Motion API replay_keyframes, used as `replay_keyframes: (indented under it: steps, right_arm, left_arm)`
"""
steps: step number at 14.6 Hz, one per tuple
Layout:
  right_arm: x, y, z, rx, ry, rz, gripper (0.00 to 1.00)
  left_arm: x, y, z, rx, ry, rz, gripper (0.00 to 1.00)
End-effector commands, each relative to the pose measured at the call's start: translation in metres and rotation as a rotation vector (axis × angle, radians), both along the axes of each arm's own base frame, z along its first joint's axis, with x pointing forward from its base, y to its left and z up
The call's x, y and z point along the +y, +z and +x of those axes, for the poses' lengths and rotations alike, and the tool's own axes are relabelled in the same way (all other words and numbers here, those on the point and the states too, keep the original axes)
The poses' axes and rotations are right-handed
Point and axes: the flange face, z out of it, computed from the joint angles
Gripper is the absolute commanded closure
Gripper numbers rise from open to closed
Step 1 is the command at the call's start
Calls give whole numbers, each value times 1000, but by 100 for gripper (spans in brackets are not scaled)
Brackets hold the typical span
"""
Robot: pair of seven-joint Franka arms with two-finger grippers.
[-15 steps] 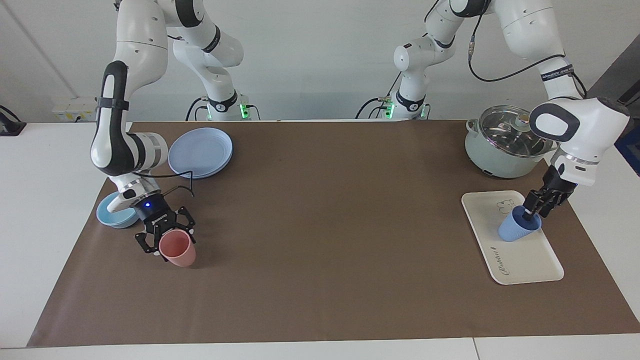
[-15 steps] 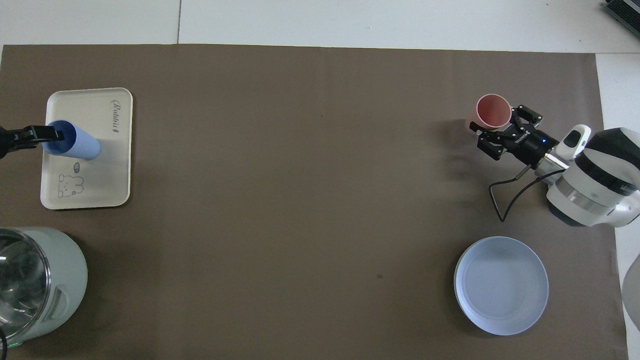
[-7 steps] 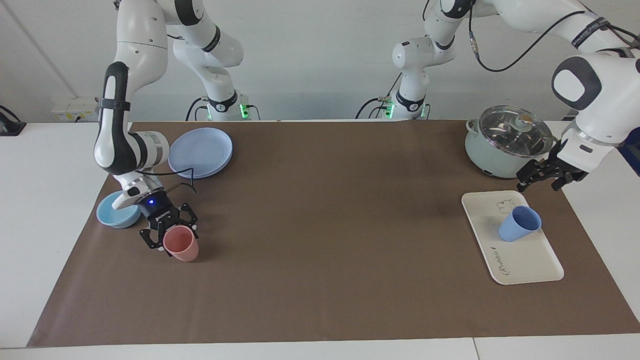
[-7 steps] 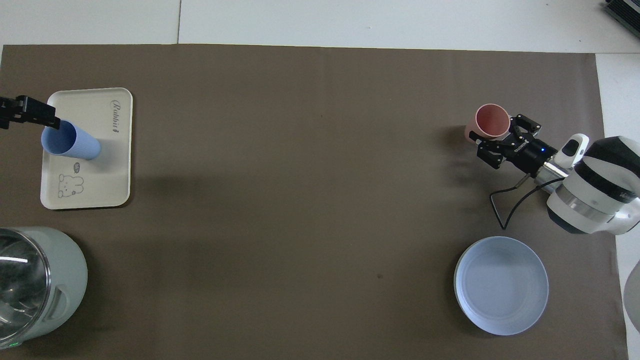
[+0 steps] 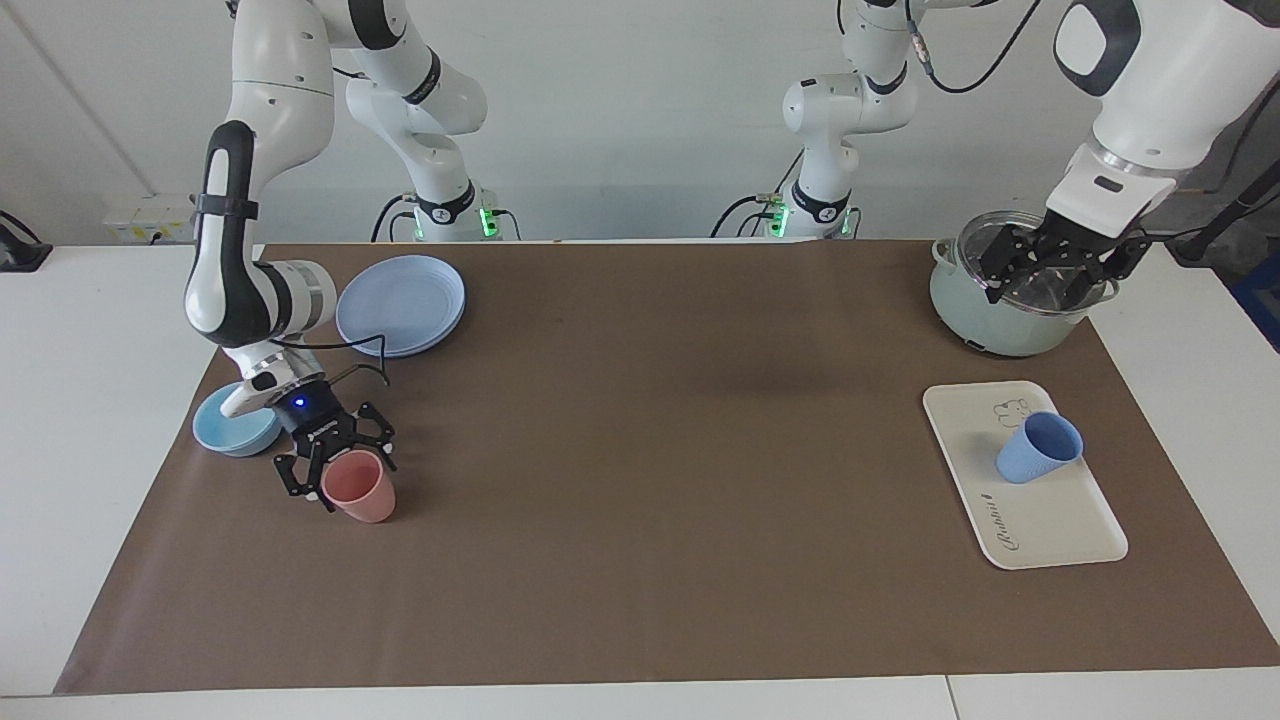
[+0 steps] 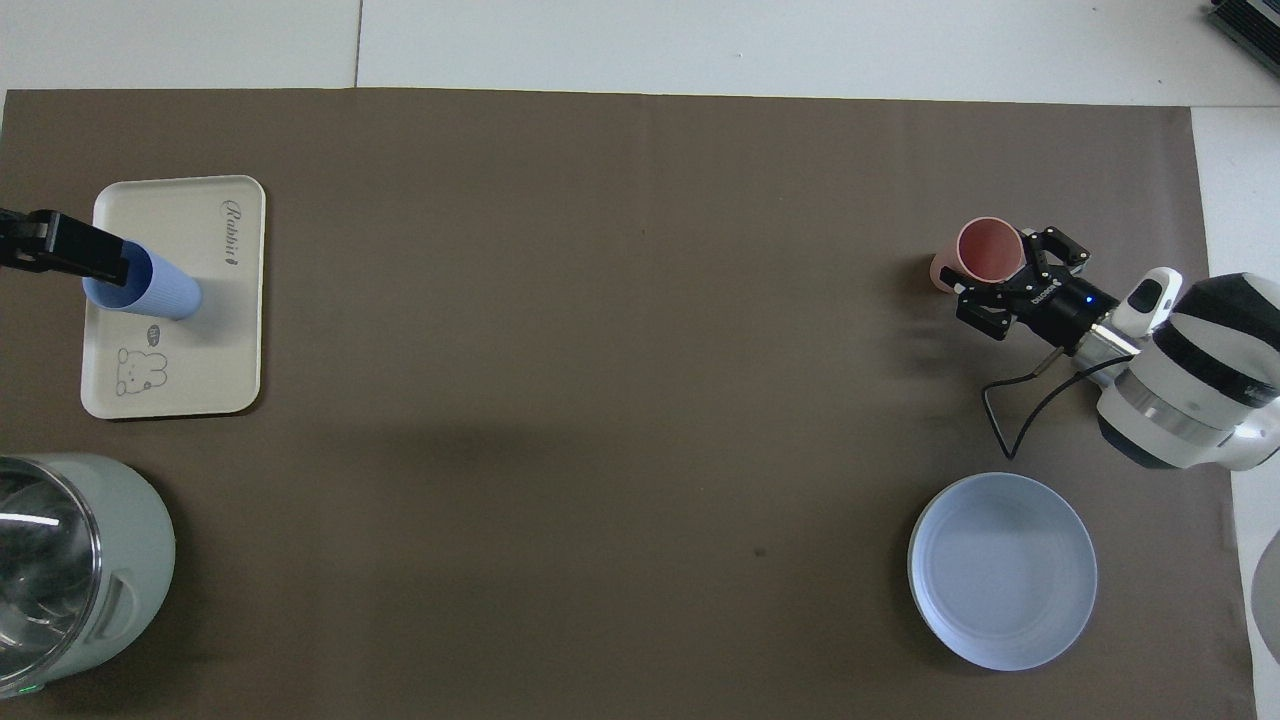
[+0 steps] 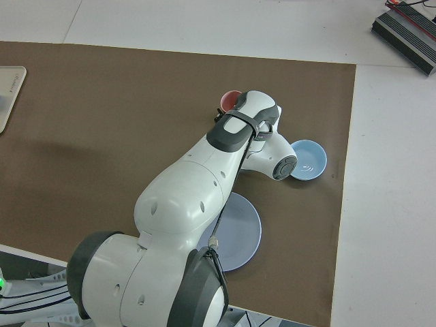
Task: Place cup on tray
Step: 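Open the left gripper to release the cup on the tray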
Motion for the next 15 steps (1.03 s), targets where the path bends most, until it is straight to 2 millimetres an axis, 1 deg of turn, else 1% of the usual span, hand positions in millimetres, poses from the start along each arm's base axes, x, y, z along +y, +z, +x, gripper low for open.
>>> replay_keyframes:
  steps: [1, 3, 5, 7, 8, 11, 12, 15]
  right_arm:
    - [-3, 12, -13, -28, -12, 3, 0]
    - [-2, 17, -13, -32, -17, 3, 0]
    - [-3, 27, -13, -38, -29, -19, 0]
    - [0, 42, -12, -39, -42, -26, 0]
    - [2, 50, -12, -36, -55, -32, 0]
    - [18, 76, -10, -16, -70, -87, 0]
    - [22, 86, -6, -4, -61, -123, 0]
    - [24, 117, 12, 46, -16, -175, 0]
  left_arm:
    - [-11, -7, -41, -4, 13, 22, 0]
    - [-22, -6, -47, -14, -3, 23, 0]
    - [-31, 0, -43, -55, 4, -9, 0]
    - [-38, 0, -41, -73, 49, -57, 0]
    - [-40, 1, -41, -75, 55, -58, 0]
    - [-48, -4, -42, -62, 45, -56, 0]
    - [-48, -4, -43, -61, 45, -56, 0]
    - [-43, -4, -43, -55, 51, -54, 0]
